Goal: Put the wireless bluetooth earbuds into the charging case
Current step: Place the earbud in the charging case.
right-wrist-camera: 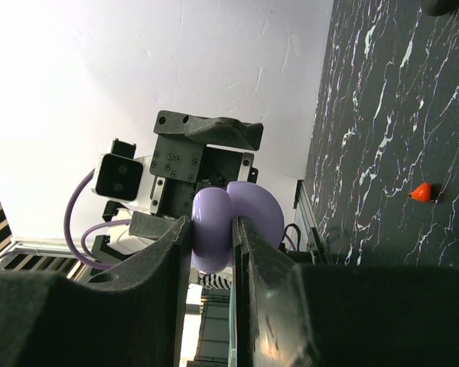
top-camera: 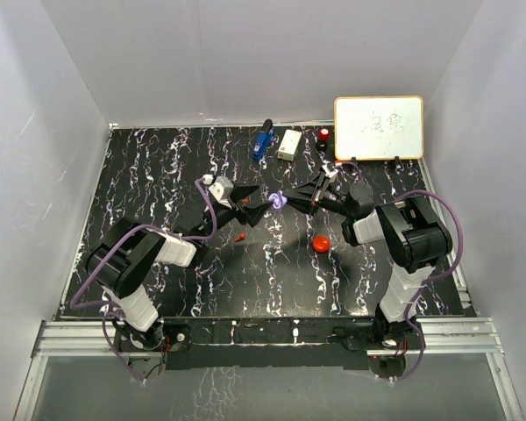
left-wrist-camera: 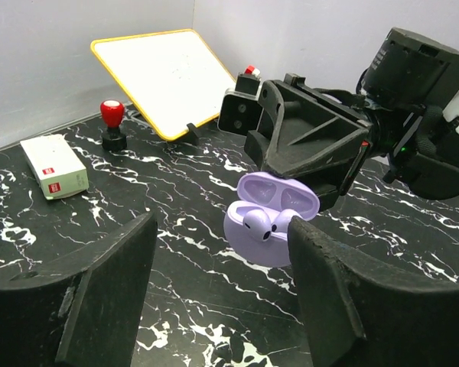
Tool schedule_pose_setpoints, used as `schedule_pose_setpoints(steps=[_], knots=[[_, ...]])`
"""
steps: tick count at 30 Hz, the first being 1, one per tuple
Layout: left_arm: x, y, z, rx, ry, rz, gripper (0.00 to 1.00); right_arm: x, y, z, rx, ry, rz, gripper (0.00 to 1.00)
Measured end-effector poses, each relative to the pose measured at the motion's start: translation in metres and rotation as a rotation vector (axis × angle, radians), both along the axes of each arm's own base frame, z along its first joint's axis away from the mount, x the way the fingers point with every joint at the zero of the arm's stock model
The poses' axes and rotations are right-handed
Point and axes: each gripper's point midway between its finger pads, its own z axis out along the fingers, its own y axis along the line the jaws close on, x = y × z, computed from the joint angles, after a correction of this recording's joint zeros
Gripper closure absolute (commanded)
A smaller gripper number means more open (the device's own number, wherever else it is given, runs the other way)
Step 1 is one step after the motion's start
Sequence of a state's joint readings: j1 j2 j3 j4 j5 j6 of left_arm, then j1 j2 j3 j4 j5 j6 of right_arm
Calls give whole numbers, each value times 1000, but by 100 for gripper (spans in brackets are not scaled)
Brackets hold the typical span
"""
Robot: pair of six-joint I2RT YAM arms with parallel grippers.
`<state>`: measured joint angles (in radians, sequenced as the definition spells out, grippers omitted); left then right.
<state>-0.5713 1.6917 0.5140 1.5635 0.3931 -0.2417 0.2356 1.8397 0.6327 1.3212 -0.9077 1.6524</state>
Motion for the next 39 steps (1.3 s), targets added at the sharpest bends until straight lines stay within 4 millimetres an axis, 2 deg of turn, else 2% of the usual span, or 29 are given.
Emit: schedule_pose_setpoints(steps=[6,39], knots=[[2,-1,-9,14,17,2,32,0,0,0,0,0,0,100],[15,6,-11,20,8,77,32,0,0,0,0,0,0,100]])
